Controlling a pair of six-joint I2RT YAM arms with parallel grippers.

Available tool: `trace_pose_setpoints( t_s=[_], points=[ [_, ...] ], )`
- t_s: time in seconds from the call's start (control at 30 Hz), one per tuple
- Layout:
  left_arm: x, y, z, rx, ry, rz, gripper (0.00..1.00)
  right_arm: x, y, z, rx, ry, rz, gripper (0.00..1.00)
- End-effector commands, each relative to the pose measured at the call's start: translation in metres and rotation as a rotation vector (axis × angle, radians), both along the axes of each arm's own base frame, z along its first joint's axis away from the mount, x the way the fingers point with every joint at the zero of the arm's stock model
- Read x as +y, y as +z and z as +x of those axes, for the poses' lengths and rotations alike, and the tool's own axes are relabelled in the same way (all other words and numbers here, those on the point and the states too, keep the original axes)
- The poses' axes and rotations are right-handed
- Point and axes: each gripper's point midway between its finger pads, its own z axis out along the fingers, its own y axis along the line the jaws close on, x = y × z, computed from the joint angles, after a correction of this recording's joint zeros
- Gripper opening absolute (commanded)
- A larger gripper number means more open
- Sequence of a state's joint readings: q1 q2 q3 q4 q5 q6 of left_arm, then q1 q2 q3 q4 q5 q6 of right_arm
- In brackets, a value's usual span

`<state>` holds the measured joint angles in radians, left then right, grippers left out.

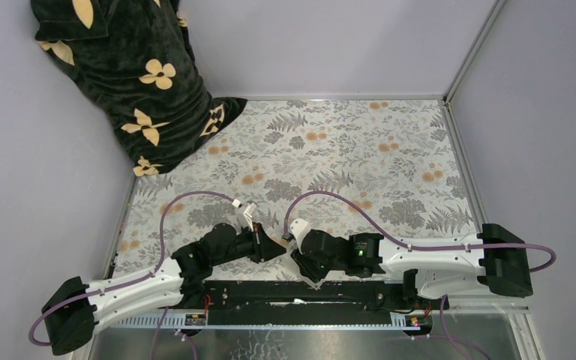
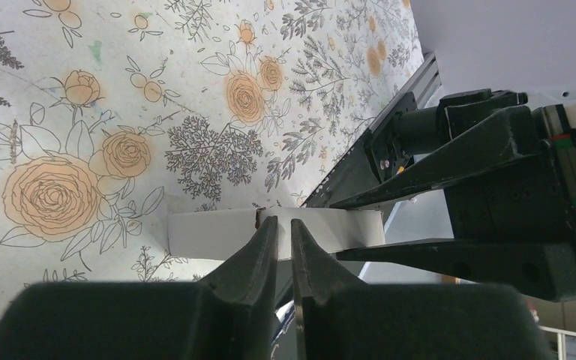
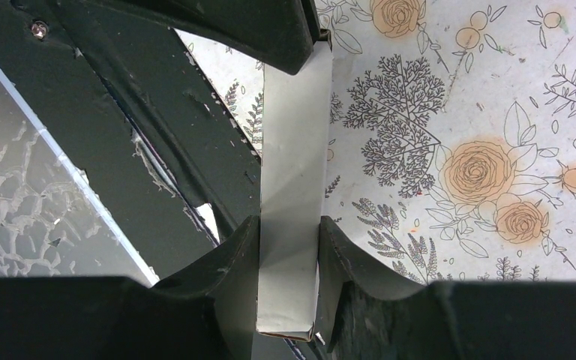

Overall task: Fold the paper box
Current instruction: Place the paper box at the center of the board.

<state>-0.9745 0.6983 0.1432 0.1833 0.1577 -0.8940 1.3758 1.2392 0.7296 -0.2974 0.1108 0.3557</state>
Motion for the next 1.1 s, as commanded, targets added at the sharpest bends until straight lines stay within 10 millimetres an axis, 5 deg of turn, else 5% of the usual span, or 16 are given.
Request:
trace_pose_setpoints(
  t_s=[0.0, 0.13, 0.5, 0.77, 0.87, 1.07],
  points=[
    [0.024, -0.052, -0.022, 0.151, 0.004, 0.149, 0.18, -0.027, -0.027, -0.01, 0.038, 0.001, -0.126, 0.18],
    [0.03, -0.04, -0.014, 0.112, 0.031, 0.194, 0.22, -0.027, -0.026, -0.005, 0.014, -0.013, -0.127, 0.18],
    [0.036, 0.054, 0.021, -0.084, 0.14, 0.197, 0.36, -0.034, -0.006, 0.054, -0.27, -0.163, -0.276, 0.18],
    [0.044, 0.063, 0.025, -0.093, 0.195, 0.182, 0.36, -0.033, -0.003, 0.105, -0.573, -0.136, -0.532, 0.15],
    [0.049, 0.06, 0.023, -0.079, 0.207, 0.185, 0.36, -0.026, -0.022, 0.109, -0.593, -0.075, -0.598, 0.34],
    [0.048, 0.056, 0.016, -0.04, 0.199, 0.159, 0.35, -0.014, -0.039, 0.086, -0.456, -0.06, -0.485, 0.67]
  ],
)
